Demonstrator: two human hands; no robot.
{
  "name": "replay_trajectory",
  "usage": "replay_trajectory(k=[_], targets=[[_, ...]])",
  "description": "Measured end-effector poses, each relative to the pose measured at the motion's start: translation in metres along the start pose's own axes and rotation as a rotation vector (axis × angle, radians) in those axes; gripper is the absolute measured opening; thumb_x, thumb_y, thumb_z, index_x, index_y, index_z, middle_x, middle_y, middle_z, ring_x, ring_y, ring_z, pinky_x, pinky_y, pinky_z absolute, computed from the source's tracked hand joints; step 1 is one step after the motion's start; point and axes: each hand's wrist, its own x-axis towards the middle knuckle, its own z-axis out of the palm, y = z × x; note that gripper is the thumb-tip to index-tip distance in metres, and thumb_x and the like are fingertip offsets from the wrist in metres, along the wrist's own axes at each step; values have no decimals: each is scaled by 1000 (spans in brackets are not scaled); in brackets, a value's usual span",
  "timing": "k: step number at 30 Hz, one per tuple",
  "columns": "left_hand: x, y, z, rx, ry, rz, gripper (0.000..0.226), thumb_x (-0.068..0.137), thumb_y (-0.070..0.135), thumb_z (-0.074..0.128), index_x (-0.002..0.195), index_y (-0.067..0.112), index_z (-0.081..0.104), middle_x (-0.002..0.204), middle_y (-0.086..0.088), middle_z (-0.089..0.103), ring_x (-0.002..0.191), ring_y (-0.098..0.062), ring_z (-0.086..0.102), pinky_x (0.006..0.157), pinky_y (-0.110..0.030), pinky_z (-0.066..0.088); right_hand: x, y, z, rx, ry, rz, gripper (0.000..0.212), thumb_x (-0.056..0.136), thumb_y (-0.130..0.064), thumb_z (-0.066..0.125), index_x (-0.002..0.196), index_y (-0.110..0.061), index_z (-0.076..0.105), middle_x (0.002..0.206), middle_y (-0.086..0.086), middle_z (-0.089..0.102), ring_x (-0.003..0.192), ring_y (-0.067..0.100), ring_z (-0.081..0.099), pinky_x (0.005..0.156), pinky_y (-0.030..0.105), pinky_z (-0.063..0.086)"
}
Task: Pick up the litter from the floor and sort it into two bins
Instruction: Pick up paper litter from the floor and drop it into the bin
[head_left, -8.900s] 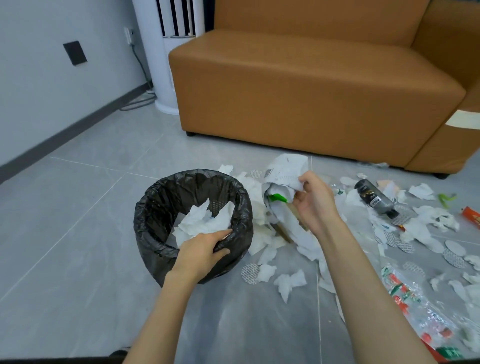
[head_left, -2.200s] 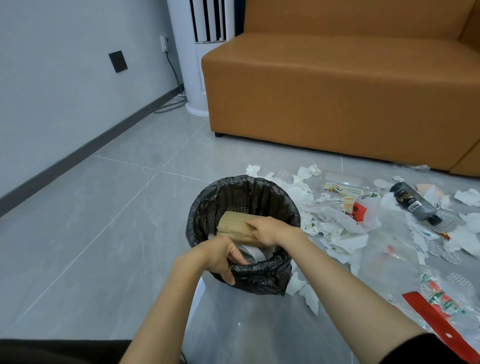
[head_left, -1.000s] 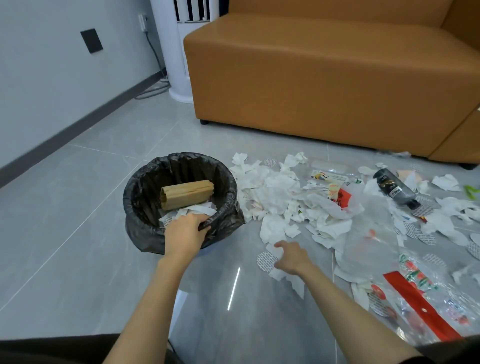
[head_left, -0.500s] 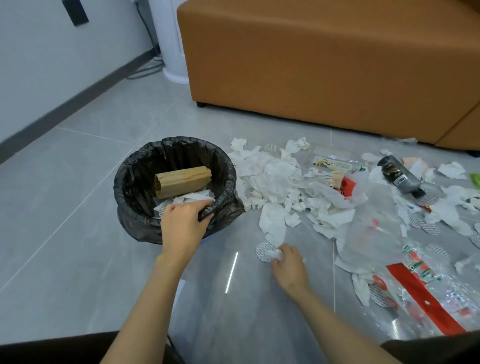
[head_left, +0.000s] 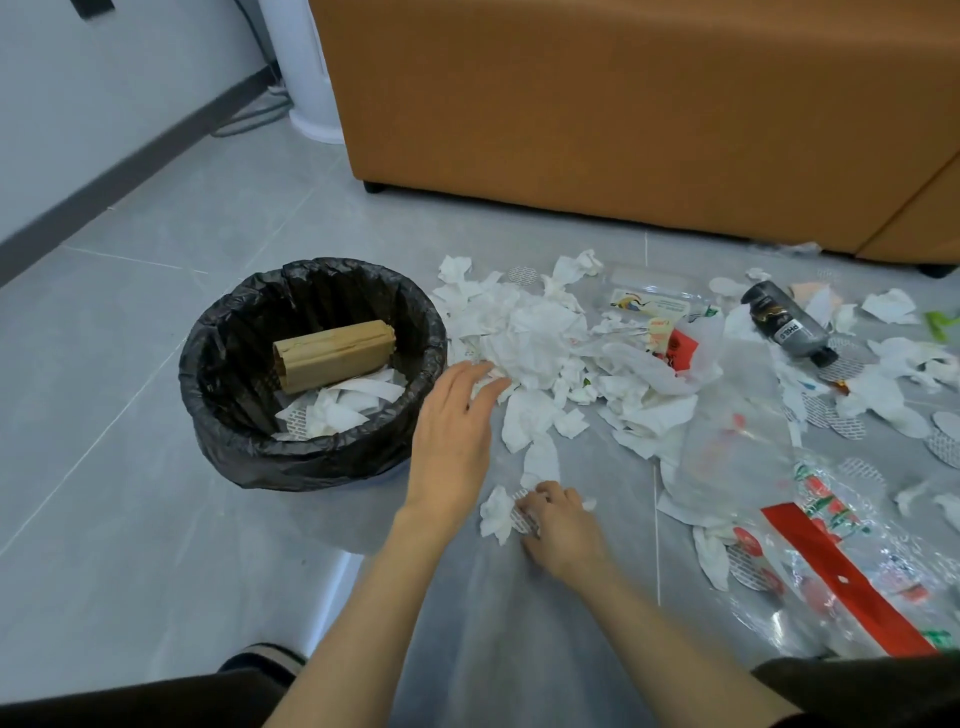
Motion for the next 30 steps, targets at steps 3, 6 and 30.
replay_trajectory(k=[3, 6, 30], targets=[[-3, 8, 26, -51, -164, -10, 51, 68, -17, 63, 113, 8, 63, 124, -14, 57, 116, -34, 52, 90, -42, 51, -11, 24, -2, 23, 24, 8, 32, 89, -26, 55, 120, -22, 59, 138, -5, 43, 123, 20, 41, 95, 30, 41], [-6, 12, 47, -139, -508, -168, 50, 85, -4, 54, 131, 14, 51, 143, -7, 40, 132, -27, 35, 102, -39, 41, -18, 46, -3, 104, 15, 12, 26, 82, -18, 62, 107, -18, 66, 131, -5, 50, 118, 19, 45, 94, 25, 36], [-15, -18, 117, 342, -1324, 64, 145, 55, 28, 89, 146, 19, -24, 152, -10, -1, 140, -33, 9, 114, -41, 25, -12, 76, -7, 282, -109, 106, 78, 70, -21, 77, 139, -26, 41, 139, -7, 30, 122, 22, 41, 96, 33, 44]])
